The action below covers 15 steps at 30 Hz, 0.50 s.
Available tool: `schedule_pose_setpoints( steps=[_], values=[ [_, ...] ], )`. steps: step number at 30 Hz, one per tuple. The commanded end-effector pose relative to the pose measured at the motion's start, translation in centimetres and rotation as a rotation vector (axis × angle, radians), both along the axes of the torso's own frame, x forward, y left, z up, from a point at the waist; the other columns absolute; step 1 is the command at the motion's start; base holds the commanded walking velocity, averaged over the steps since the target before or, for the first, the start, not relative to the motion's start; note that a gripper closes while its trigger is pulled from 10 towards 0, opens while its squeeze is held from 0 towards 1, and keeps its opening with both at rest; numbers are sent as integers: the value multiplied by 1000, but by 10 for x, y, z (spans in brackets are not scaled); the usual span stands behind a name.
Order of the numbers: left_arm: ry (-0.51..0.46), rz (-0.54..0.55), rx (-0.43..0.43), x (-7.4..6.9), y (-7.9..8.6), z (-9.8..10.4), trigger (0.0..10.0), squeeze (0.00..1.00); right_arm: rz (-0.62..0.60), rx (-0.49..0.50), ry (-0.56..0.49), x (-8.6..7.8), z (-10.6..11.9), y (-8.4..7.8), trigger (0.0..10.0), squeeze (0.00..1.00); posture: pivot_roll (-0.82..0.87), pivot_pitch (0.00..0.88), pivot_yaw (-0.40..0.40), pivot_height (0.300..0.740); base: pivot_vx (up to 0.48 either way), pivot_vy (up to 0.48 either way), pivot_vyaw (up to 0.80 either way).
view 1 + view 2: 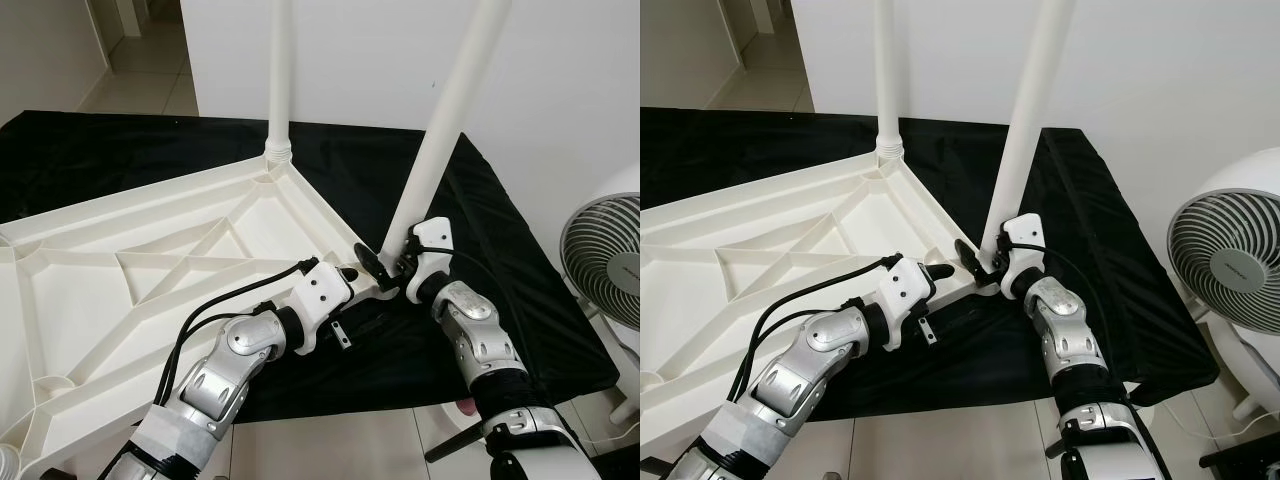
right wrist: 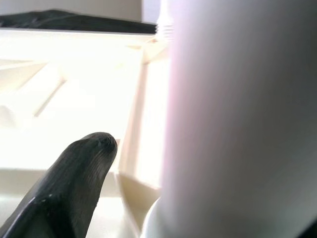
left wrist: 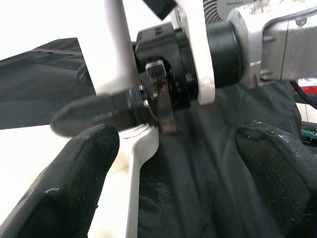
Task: Building children table
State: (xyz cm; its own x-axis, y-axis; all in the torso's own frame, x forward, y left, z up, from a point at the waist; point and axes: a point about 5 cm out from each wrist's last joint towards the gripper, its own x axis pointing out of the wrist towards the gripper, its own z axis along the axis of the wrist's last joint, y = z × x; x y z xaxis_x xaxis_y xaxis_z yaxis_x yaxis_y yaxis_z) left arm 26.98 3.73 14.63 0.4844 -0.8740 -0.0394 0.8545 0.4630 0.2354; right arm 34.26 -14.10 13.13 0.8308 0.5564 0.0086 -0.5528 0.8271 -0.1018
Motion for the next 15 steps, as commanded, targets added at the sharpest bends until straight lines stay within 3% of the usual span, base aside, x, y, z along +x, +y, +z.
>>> schedule_pose_setpoints(
  steps=[1,2,3,4,5,6,15],
  values=[
    [-3,-24,19,0,-1,0,10000,0,40,-25,5,1,-2,5,10000,0,144,0,-84,740,0,0,0],
    [-4,-22,19,0,-1,0,10000,0,59,-29,11,2,-3,5,6941,0,146,0,-84,740,0,0,0],
    [-4,-22,19,0,-1,0,10000,0,59,-29,11,2,-3,5,6941,0,146,0,-84,740,0,0,0],
    [-6,-19,19,0,-1,0,10000,0,72,-33,17,3,-4,6,2039,0,151,0,-85,740,0,0,0],
    [-6,-19,19,0,-1,0,10000,0,72,-33,17,3,-4,6,2039,0,151,0,-85,740,0,0,0],
    [-7,-16,20,1,0,0,10000,0,83,-37,23,4,-5,5,0,0,154,0,-86,740,0,0,0],
    [-7,-6,19,1,2,1,10000,0,106,-48,25,6,-6,-2,0,0,154,4,-81,740,0,0,0]
  ],
)
